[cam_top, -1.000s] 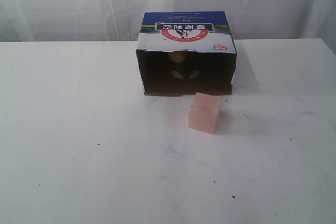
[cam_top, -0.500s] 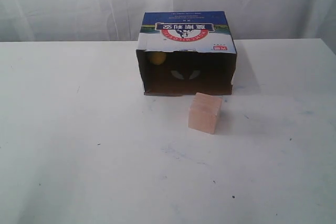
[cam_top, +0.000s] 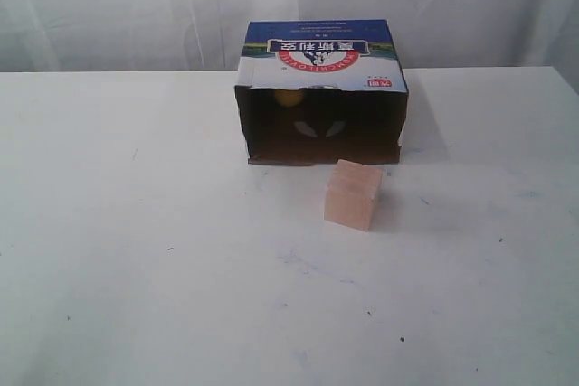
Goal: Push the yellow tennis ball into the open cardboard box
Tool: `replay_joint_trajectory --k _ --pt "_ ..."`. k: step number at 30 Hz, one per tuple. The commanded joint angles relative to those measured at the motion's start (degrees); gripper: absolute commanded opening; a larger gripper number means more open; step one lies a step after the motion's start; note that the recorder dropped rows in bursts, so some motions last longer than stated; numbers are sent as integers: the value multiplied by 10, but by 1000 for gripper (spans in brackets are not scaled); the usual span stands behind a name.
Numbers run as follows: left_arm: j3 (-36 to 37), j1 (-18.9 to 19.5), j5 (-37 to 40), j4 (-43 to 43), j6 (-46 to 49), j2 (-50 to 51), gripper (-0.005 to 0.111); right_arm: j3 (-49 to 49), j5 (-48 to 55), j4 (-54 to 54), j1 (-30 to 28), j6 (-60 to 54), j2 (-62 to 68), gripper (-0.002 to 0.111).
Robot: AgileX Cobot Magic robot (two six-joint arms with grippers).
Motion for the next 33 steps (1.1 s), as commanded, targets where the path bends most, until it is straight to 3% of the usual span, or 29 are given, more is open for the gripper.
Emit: replay_joint_trajectory --k 1,11,17,33 --pt "1 3 4 -2 -26 -3 0 3 -3 -3 -3 1 -4 0" --pt "1 3 6 -2 -60 -3 0 3 -3 -3 -3 3 -4 0" --pt "-14 3 137 -26 -98 -3 0 3 -3 -3 -3 3 -4 0" --pt "-15 3 138 -29 -97 -3 0 3 -3 -3 -3 3 -4 0"
